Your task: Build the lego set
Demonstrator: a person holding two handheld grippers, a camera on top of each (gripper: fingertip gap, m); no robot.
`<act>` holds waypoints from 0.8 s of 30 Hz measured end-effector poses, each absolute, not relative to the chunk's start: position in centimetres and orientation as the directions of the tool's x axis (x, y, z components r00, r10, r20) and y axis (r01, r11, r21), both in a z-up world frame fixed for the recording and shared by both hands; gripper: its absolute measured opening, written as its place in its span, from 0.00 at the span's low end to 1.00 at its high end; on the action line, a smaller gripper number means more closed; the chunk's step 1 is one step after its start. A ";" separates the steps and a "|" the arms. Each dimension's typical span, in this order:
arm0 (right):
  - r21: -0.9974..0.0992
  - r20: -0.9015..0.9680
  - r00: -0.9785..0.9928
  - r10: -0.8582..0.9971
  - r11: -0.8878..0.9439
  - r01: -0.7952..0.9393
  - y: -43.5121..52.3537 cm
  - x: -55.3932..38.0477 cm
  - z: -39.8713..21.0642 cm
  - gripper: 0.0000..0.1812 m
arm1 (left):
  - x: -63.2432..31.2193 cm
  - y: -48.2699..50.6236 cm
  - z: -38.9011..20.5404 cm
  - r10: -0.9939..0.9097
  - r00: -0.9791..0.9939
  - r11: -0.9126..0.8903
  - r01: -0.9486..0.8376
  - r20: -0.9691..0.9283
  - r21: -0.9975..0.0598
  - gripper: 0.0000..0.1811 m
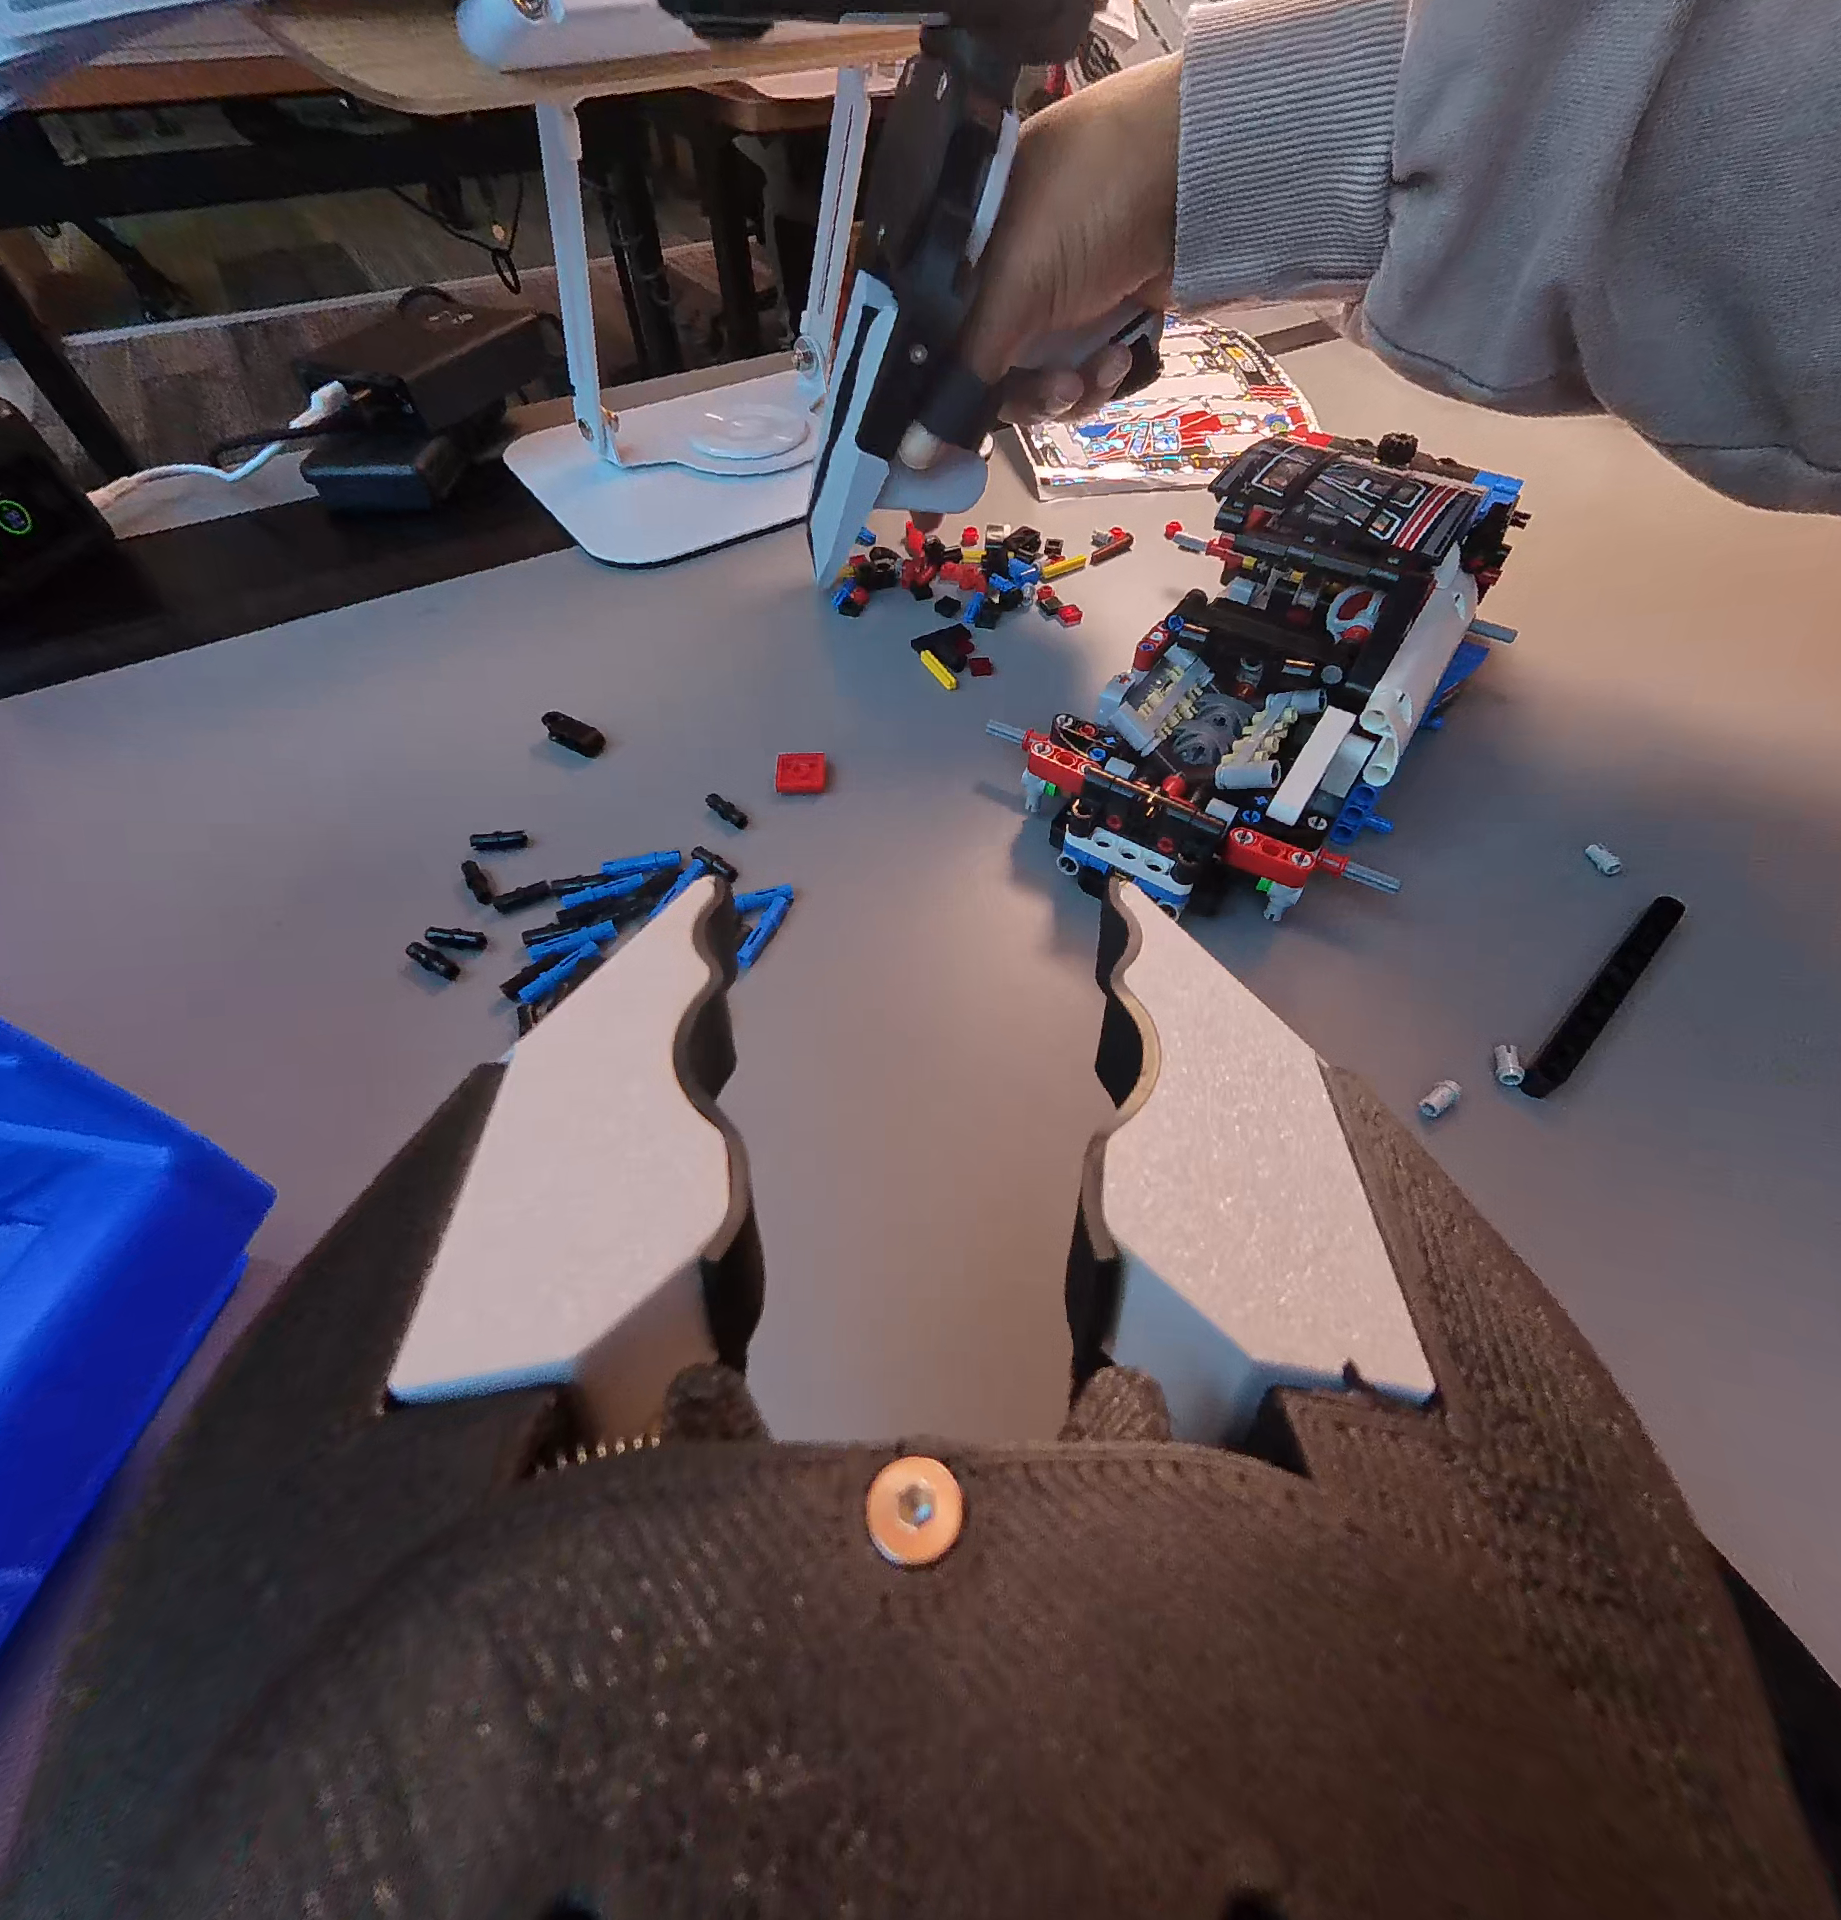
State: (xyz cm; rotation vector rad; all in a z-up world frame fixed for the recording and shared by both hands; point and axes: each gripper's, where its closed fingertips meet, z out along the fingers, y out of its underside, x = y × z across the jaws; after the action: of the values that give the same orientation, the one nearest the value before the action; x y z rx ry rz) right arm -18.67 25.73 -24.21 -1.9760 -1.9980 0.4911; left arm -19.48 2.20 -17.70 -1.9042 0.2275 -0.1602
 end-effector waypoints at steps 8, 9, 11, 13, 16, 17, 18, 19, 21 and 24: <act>-0.719 0.021 -0.389 0.921 0.285 0.634 13.3 -12.8 -11.2 0.04 | -18.7 1.9 -17.9 -0.267 0.963 -0.331 -0.113 -0.021 -0.937 0.37; -0.723 0.041 -0.459 0.888 0.343 0.599 10.6 -10.5 -10.9 0.04 | -18.3 1.9 -18.0 -0.286 0.958 -0.333 -0.125 -0.026 -0.935 0.37; -0.701 0.037 -0.508 0.861 0.384 0.601 6.6 -5.8 -12.3 0.04 | -17.6 1.8 -18.2 -0.325 0.945 -0.339 -0.151 -0.035 -0.929 0.36; -0.670 0.002 -0.470 0.883 0.350 0.655 4.5 -2.0 -15.3 0.04 | -16.6 1.7 -18.3 -0.370 0.928 -0.337 -0.178 -0.044 -0.925 0.34; -0.639 -0.064 -0.351 0.934 0.231 0.733 3.3 2.2 -20.4 0.04 | -14.8 1.3 -18.6 -0.457 0.888 -0.333 -0.232 -0.059 -0.914 0.30; -0.635 -0.071 -0.313 0.947 0.199 0.746 3.3 3.0 -21.7 0.04 | -14.0 1.2 -18.8 -0.488 0.870 -0.334 -0.256 -0.066 -0.907 0.29; -0.635 -0.071 -0.284 0.956 0.176 0.752 3.3 3.5 -22.6 0.04 | -13.2 0.9 -19.1 -0.529 0.846 -0.336 -0.287 -0.072 -0.897 0.27; -0.639 -0.067 -0.260 0.963 0.159 0.752 3.3 3.8 -23.2 0.04 | -12.3 0.6 -19.4 -0.570 0.818 -0.340 -0.318 -0.075 -0.885 0.25; -0.657 -0.061 -0.231 0.971 0.136 0.742 3.4 3.8 -23.6 0.04 | -10.6 -0.1 -20.3 -0.648 0.758 -0.352 -0.389 -0.079 -0.851 0.22; -0.649 -0.039 -0.223 0.974 0.145 0.747 4.0 3.8 -24.1 0.04 | -8.6 -1.4 -22.4 -0.742 0.666 -0.374 -0.510 -0.080 -0.774 0.20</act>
State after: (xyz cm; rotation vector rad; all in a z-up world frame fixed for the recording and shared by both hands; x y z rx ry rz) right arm 3.76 4.00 -24.09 -1.6477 -2.0369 0.7889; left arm -8.61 -1.40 -22.40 -2.0589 0.9660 -0.3584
